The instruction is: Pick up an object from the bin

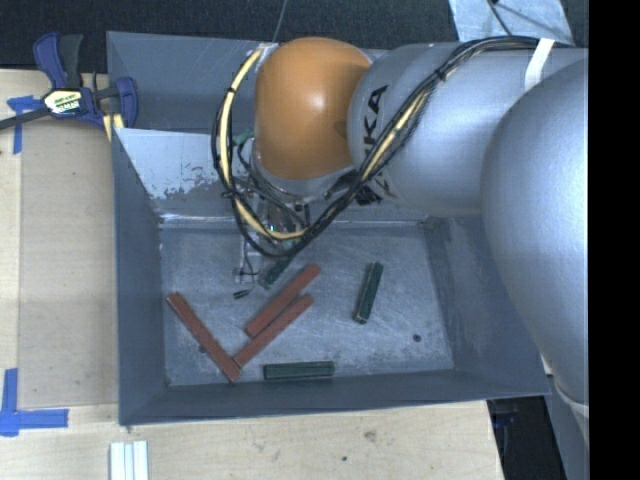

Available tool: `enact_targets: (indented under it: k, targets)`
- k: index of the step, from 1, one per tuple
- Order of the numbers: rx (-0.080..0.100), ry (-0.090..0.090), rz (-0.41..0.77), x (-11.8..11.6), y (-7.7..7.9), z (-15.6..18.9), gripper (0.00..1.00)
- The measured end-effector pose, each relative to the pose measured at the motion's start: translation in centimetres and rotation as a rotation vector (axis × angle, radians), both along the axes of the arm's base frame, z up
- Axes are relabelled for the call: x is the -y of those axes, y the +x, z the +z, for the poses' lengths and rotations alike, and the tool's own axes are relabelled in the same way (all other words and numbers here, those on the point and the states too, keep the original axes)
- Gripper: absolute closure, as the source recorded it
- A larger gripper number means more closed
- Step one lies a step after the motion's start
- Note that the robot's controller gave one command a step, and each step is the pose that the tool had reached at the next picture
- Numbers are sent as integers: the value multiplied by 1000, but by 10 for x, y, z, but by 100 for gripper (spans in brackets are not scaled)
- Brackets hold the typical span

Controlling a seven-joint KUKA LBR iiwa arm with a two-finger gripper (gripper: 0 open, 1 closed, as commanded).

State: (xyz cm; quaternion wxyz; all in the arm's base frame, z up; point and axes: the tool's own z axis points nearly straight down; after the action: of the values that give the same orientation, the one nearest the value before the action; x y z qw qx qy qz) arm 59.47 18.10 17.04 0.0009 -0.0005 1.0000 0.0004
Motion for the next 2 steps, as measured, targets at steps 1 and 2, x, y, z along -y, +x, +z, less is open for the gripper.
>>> enact_targets:
  k: [1,2]
  targets:
    - [1,0,-2,0,1,1,0]
    - [5,1,93,42,5,-51,0]
